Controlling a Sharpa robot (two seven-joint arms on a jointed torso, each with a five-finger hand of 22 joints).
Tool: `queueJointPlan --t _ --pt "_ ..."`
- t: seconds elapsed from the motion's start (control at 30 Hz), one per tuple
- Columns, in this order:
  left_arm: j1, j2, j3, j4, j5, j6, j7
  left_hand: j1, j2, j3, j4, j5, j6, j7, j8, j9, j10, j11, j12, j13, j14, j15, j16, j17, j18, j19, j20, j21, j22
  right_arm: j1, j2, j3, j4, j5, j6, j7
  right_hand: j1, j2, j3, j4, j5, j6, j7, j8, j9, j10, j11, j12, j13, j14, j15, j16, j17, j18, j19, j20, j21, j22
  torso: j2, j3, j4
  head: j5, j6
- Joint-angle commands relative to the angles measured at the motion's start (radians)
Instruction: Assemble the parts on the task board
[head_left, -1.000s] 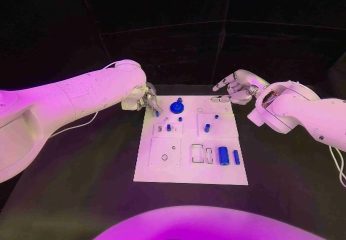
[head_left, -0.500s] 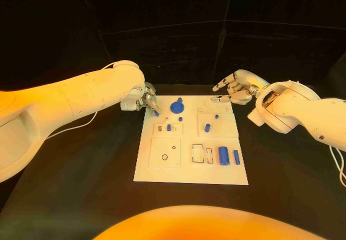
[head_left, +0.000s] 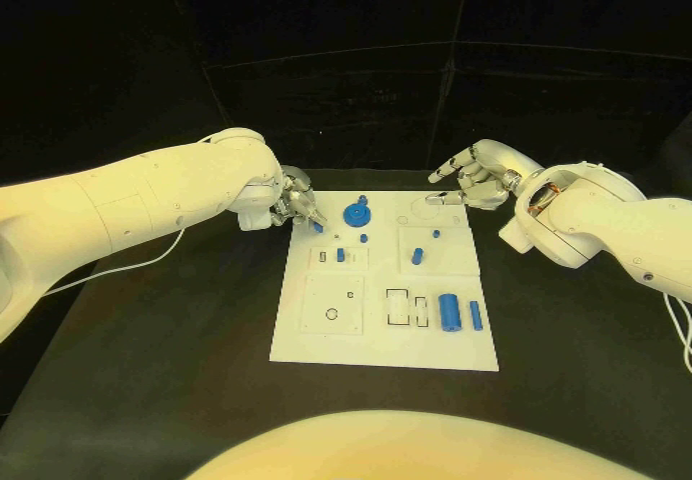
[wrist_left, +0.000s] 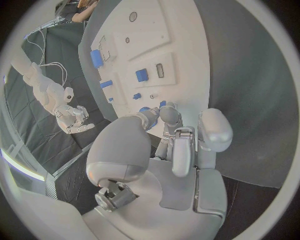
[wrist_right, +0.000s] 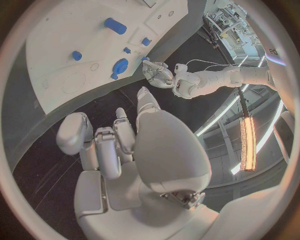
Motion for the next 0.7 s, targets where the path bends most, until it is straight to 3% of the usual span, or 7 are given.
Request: queueJointPlan --t 0.03,0.17,0.37,0.7 --pt "-0.001 -0.021 0.0 0.045 0.049 -0.101 0.017 -0.014 -0.007 0.157 -0.146 0.014 0.005 -0.007 0.01 0.003 0.011 -0.001 0.006 0.003 0.098 -0.006 0.006 0.236 -0.002 0.005 -0.003 0.004 0.002 0.002 -0.001 0.001 0.001 -0.002 0.006 0.008 -0.006 0.008 -0.007 -0.001 0.002 -0.001 -0.002 -0.001 -0.001 -0.004 0.0 -0.001 -0.001 0.106 -0.005 0.002 0.263 0.018 -0.005 -0.002 -0.007 -0.002 0.001 0.0 -0.0014 0.005 0.001" --pt "-0.012 -0.056 -0.001 0.104 0.053 -0.146 0.017 -0.021 -0.014 0.168 -0.149 0.025 0.007 -0.008 0.014 0.004 0.016 -0.003 0.008 0.005 0.098 -0.007 0.007 0.239 -0.002 0.006 -0.004 0.006 0.005 0.002 -0.002 0.001 0.0 -0.002 0.006 0.007 -0.006 0.008 -0.007 -0.001 0.002 -0.001 -0.002 -0.001 -0.001 -0.004 0.0 -0.001 -0.001 0.106 -0.005 0.002 0.263 0.018 -0.005 -0.002 -0.007 -0.002 0.0 0.0015 -0.0011 0.005 -0.001" --pt "-0.036 -0.096 -0.005 0.167 0.037 -0.202 0.019 -0.024 -0.019 0.177 -0.153 0.028 0.01 -0.01 0.018 0.005 0.019 -0.004 0.008 0.005 0.099 -0.008 0.009 0.242 -0.003 0.007 -0.005 0.009 0.01 0.002 -0.003 0.0 -0.001 -0.002 0.008 0.007 -0.006 0.008 -0.007 -0.001 0.002 -0.001 -0.002 -0.001 -0.001 -0.004 0.0 -0.001 -0.001 0.106 -0.005 0.002 0.263 0.018 -0.005 -0.002 -0.007 -0.002 0.0 -0.0008 -0.0005 0.01 -0.001" --pt "-0.055 -0.12 -0.007 0.223 -0.023 -0.218 0.016 -0.027 -0.023 0.186 -0.156 0.028 0.012 -0.011 0.021 0.005 0.023 -0.005 0.009 0.007 0.1 -0.009 0.011 0.246 -0.003 0.008 -0.005 0.01 0.011 0.001 -0.005 0.0 0.0 -0.002 0.01 0.007 -0.006 0.008 -0.007 -0.001 0.002 -0.001 -0.002 -0.001 -0.001 -0.004 0.0 -0.001 -0.001 0.106 -0.005 0.002 0.263 0.018 -0.005 -0.002 -0.007 -0.002 0.002 -0.0015 -0.0037 0.012 -0.002"
